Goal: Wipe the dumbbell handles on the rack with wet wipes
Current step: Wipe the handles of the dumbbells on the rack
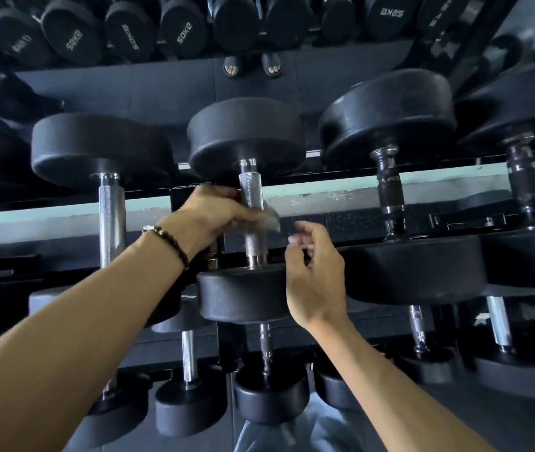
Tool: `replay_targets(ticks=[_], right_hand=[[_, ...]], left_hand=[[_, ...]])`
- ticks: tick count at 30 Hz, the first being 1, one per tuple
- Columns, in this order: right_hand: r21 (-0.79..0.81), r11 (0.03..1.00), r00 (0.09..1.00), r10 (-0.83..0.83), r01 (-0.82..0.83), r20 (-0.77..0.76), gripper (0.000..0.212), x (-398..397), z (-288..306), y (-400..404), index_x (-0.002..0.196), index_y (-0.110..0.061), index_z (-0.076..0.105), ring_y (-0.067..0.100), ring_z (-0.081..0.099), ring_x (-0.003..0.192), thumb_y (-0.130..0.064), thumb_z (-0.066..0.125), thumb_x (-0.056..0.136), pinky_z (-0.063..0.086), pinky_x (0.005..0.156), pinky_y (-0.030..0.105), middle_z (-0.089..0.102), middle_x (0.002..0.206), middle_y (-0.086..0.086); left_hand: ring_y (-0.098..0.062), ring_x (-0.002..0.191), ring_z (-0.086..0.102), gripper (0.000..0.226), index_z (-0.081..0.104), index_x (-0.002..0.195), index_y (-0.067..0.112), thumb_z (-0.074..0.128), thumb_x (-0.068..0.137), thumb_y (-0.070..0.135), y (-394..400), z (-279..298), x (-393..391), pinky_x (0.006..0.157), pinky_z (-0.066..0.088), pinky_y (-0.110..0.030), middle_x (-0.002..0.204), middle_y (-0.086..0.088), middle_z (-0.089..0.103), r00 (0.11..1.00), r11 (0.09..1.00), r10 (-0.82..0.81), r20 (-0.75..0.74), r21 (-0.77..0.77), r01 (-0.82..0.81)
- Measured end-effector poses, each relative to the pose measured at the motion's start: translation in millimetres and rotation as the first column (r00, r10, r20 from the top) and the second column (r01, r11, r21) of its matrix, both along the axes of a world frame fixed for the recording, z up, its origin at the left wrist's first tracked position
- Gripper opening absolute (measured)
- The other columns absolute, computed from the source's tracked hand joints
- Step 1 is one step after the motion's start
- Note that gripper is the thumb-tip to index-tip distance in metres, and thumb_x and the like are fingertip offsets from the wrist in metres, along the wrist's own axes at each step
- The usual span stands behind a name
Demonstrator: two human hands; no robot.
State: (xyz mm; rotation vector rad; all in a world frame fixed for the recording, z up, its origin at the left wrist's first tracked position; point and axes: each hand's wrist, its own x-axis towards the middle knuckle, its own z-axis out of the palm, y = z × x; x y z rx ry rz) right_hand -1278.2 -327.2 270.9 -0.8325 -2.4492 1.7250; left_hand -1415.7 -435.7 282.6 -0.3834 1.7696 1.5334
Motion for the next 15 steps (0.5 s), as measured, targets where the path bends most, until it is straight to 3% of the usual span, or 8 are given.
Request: replay_targets(ticks=[2, 4, 6, 8, 12, 13, 15], right_hand=[[0.005, 1.000, 1.000, 0.000, 0.000, 0.004, 0.047, -0.3, -0.7, 0.0, 0.132, -0.020, 0.052, 0.004, 0.055, 0.111, -0.035, 0.042, 0.088, 0.048, 0.100, 0.038, 0.060, 0.115, -0.009], [0.011, 1.000, 1.000, -0.007, 0.007, -0.001, 0.046, -0.9, -1.5, 0.4, 0.131, -0.020, 0.053, 0.008, 0.058, 0.108, -0.035, 0.042, 0.088, 0.049, 0.098, 0.040, 0.061, 0.113, -0.008], [0.020, 1.000, 1.000, -0.013, 0.013, -0.001, 0.045, -1.5, -1.6, 0.1, 0.130, -0.021, 0.053, 0.012, 0.060, 0.105, -0.035, 0.042, 0.089, 0.050, 0.096, 0.042, 0.063, 0.111, -0.007], [0.022, 1.000, 1.000, -0.009, 0.009, -0.002, 0.044, -0.6, -1.5, 0.4, 0.130, -0.021, 0.053, 0.012, 0.060, 0.104, -0.034, 0.043, 0.089, 0.051, 0.095, 0.041, 0.063, 0.111, -0.006], [0.023, 1.000, 1.000, -0.002, 0.002, -0.004, 0.034, 0.3, -1.8, 1.0, 0.127, -0.021, 0.054, 0.005, 0.057, 0.106, -0.025, 0.047, 0.094, 0.050, 0.097, 0.035, 0.061, 0.111, -0.009], [0.025, 1.000, 1.000, -0.006, 0.006, 0.000, 0.035, 0.1, -1.9, 0.5, 0.126, -0.022, 0.054, 0.007, 0.058, 0.105, -0.027, 0.046, 0.093, 0.050, 0.096, 0.037, 0.062, 0.110, -0.009], [0.035, 0.999, 1.000, -0.011, 0.011, 0.005, 0.040, -0.6, -1.6, -0.6, 0.127, -0.022, 0.055, 0.013, 0.061, 0.099, -0.033, 0.042, 0.090, 0.052, 0.092, 0.042, 0.064, 0.106, -0.006]], left_hand=[[-0.033, 0.092, 0.073, 0.056, 0.066, 0.105, -0.012, 0.086, 0.054, 0.000, -5.0, -1.5, -1.9, 0.086, 0.059, -0.039, 0.094, -0.022, 0.074, 1.000, 1.000, -0.019, 0.001, 0.021, 0.019], [-0.022, 0.085, 0.075, 0.062, 0.073, 0.098, 0.003, 0.093, 0.042, 0.022, -13.9, -0.7, 12.0, 0.084, 0.058, -0.034, 0.088, -0.010, 0.077, 0.961, 0.941, -0.277, 0.017, -0.198, 0.275], [-0.016, 0.080, 0.074, 0.053, 0.075, 0.094, 0.010, 0.096, 0.047, 0.022, -17.9, -2.6, 21.9, 0.077, 0.056, -0.029, 0.085, -0.004, 0.077, 0.901, 0.855, -0.423, 0.093, -0.289, 0.431], [-0.017, 0.073, 0.074, 0.037, 0.074, 0.090, 0.004, 0.091, 0.057, 0.005, -12.0, -3.1, 17.8, 0.071, 0.058, -0.027, 0.084, -0.010, 0.077, 0.941, 0.904, -0.337, 0.038, -0.266, 0.335], [-0.020, 0.058, 0.072, 0.041, 0.066, 0.101, -0.014, 0.083, 0.064, -0.008, 2.0, 2.4, 7.6, 0.054, 0.057, -0.023, 0.069, -0.013, 0.074, 0.997, 0.996, 0.002, -0.078, -0.087, -0.008], [-0.019, 0.058, 0.072, 0.044, 0.066, 0.102, -0.012, 0.086, 0.063, -0.001, -0.5, 1.3, 10.9, 0.056, 0.058, -0.024, 0.068, -0.010, 0.074, 0.996, 0.996, -0.018, -0.087, -0.092, 0.010], [-0.017, 0.071, 0.074, 0.057, 0.073, 0.098, 0.004, 0.093, 0.049, 0.024, -11.6, -0.2, 22.4, 0.076, 0.059, -0.030, 0.074, -0.002, 0.076, 0.973, 0.956, -0.221, -0.072, -0.212, 0.201]])
